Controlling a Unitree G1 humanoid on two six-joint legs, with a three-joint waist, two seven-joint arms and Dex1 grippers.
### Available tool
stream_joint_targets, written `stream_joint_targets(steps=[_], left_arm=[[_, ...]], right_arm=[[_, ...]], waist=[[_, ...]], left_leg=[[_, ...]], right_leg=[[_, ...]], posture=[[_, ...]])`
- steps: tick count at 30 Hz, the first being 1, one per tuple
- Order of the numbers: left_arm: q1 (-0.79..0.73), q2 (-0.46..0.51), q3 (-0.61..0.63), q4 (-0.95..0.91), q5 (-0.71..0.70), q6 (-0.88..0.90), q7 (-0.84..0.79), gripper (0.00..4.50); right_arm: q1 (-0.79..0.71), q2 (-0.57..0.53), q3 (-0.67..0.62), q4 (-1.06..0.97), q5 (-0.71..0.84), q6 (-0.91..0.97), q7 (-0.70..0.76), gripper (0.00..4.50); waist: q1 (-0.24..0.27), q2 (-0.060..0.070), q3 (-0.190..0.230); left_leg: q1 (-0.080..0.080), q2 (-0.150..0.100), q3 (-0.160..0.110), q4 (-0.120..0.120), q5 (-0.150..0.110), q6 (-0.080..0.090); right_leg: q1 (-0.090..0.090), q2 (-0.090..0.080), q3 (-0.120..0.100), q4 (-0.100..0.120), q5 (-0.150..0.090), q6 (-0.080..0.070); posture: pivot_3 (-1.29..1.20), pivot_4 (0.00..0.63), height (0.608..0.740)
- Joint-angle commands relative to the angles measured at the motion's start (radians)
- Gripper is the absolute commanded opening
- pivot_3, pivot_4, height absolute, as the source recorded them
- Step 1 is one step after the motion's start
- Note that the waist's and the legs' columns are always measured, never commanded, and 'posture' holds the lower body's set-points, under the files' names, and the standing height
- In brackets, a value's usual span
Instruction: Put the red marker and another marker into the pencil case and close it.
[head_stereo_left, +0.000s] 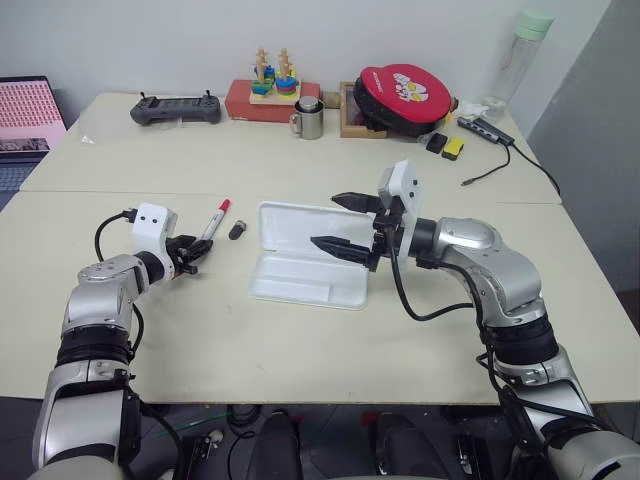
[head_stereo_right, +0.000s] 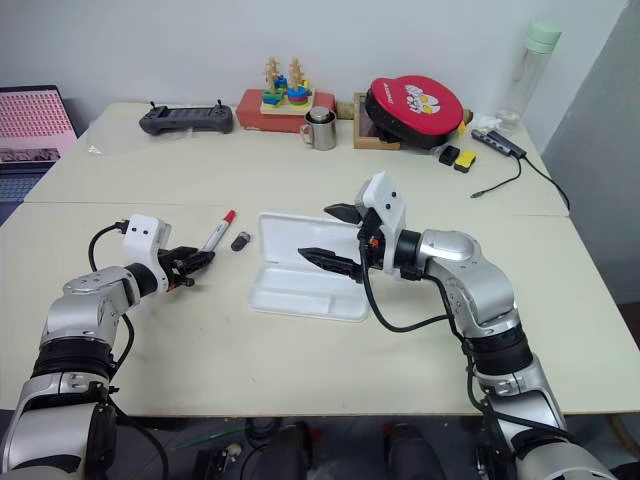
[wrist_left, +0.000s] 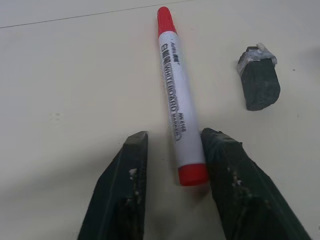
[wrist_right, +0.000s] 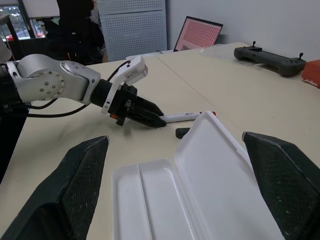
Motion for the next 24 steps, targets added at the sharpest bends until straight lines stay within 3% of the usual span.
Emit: stream_joint_targets(steps=[1, 3, 10, 14, 19, 24], left_arm=[[-0.016, -0.004, 0.015, 0.011, 0.005, -0.006, 0.017, 0.86], [-0.016, -0.009, 0.019, 0.015, 0.002, -0.006, 0.027, 0.50], [-0.035, -0.023, 0.057, 0.042, -0.004, -0.060, 0.083, 0.48], [-0.101, -0.057, 0.168, -0.221, -0.182, -0.162, -0.019, 0.48], [-0.101, -0.042, 0.109, -0.505, -0.303, -0.098, -0.202, 0.48], [-0.104, 0.052, -0.116, -0.544, -0.202, -0.147, -0.489, 0.48]], right_arm=[[-0.023, -0.008, -0.030, -0.027, 0.019, -0.019, -0.006, 4.50], [-0.028, -0.015, -0.037, -0.026, 0.020, -0.019, -0.006, 4.50], [-0.037, -0.026, -0.051, -0.026, 0.027, -0.022, -0.001, 4.50], [-0.029, -0.064, -0.096, -0.071, 0.072, 0.007, 0.013, 4.50], [-0.008, -0.122, -0.133, -0.103, 0.117, 0.025, 0.029, 4.50], [0.030, -0.200, -0.198, -0.115, 0.140, 0.020, 0.035, 4.50]], waist=[[0.000, 0.000, 0.000], [0.000, 0.000, 0.000], [0.003, 0.000, 0.000], [0.010, -0.001, 0.000], [0.011, -0.001, 0.000], [0.005, 0.002, 0.000]], left_leg=[[0.000, 0.000, 0.000, 0.000, 0.000, 0.000], [0.000, 0.000, 0.000, 0.000, 0.000, 0.000], [0.000, 0.000, 0.000, 0.000, 0.000, 0.000], [-0.002, 0.000, 0.000, 0.001, 0.000, 0.000], [-0.012, -0.001, -0.002, 0.002, 0.000, 0.000], [-0.009, -0.001, -0.002, 0.001, 0.000, 0.000]], right_leg=[[0.000, 0.000, 0.000, 0.000, 0.000, 0.000], [0.000, 0.000, 0.000, 0.000, 0.000, 0.000], [0.000, 0.000, 0.000, 0.000, 0.000, 0.000], [-0.001, 0.000, -0.001, 0.000, 0.000, 0.000], [-0.007, -0.001, -0.002, -0.001, 0.001, 0.000], [-0.006, -0.001, -0.002, 0.000, 0.001, 0.000]], posture=[[0.00, 0.150, 0.740], [0.00, 0.150, 0.740], [0.00, 0.150, 0.740], [0.00, 0.150, 0.740], [0.00, 0.150, 0.740], [0.00, 0.150, 0.740]])
